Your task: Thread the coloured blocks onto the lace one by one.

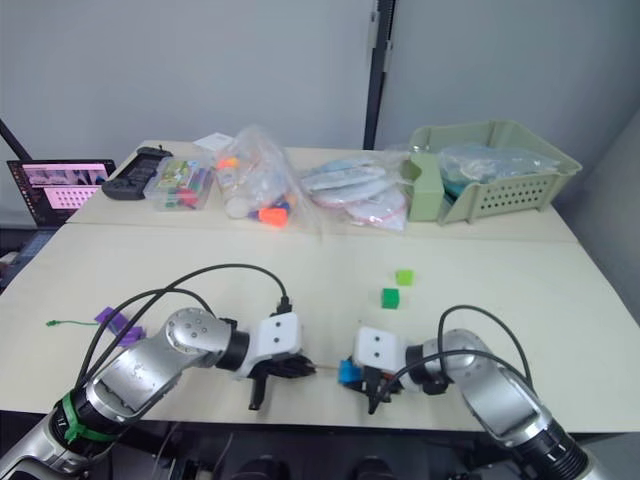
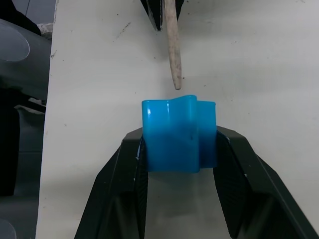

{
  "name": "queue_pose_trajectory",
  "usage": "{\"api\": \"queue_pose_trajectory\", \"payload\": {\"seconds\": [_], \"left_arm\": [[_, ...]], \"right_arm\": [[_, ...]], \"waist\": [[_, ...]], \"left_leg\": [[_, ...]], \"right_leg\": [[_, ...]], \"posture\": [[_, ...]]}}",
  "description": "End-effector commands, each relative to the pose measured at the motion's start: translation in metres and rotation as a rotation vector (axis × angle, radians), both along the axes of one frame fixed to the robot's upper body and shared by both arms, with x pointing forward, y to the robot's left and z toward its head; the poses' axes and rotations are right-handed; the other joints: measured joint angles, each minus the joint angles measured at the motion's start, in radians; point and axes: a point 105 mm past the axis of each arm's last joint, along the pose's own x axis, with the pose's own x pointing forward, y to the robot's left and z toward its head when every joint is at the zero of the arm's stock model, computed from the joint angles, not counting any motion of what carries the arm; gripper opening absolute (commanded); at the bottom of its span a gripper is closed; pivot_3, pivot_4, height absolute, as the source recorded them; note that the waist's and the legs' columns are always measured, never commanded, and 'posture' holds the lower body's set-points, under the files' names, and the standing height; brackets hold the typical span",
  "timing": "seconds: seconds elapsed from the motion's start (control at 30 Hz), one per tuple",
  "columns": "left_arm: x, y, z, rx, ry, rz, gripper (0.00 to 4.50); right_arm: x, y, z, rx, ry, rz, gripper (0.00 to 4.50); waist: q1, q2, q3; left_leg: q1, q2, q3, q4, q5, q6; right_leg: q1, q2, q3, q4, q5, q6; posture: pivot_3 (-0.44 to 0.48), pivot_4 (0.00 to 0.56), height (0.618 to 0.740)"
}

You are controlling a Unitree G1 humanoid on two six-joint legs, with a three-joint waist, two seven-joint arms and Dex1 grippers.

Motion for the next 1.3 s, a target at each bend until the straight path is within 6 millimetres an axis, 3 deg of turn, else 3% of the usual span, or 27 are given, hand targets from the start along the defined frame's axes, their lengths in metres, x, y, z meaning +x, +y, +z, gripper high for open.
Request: {"api": "queue_pose_trajectory", "payload": {"seconds": [0.03, 0.43, 1.13, 1.3], "left_arm": [[-0.001, -0.004, 0.009, 0.002, -0.034, -0.02, 0.0], [0.0, -0.004, 0.008, 0.046, -0.046, -0.017, 0.0], [0.001, -0.023, 0.003, 0.003, -0.029, -0.033, 0.0], [0.0, -0.041, 0.001, -0.065, -0.014, -0.07, 0.0]], "right_arm": [[-0.006, -0.003, -0.014, -0.047, 0.052, -0.009, 1.34], [-0.008, -0.002, -0.013, -0.047, 0.056, -0.013, 1.34], [-0.01, 0.005, -0.009, -0.032, 0.054, -0.003, 1.34], [-0.01, 0.009, -0.007, -0.024, 0.055, 0.001, 1.34]], "waist": [[0.0, 0.0, 0.0], [0.0, 0.0, 0.0], [-0.001, 0.0, 0.0], [0.004, 0.0, 0.0]], "left_leg": [[0.0, 0.0, 0.0, 0.0, 0.0, 0.0], [0.0, 0.0, 0.0, 0.0, 0.0, 0.0], [0.0, 0.0, 0.0, 0.0, 0.0, 0.0], [0.001, -0.001, 0.0, 0.0, 0.0, 0.0]], "right_leg": [[0.0, 0.0, 0.0, 0.0, 0.0, 0.0], [0.0, 0.0, 0.0, 0.0, 0.0, 0.0], [-0.001, 0.0, 0.0, 0.0, 0.0, 0.0], [0.001, 0.0, 0.0, 0.0, 0.0, 0.0]], "posture": [[0.0, 0.15, 0.74], [0.0, 0.15, 0.74], [0.0, 0.15, 0.74], [0.0, 0.15, 0.74]]}}
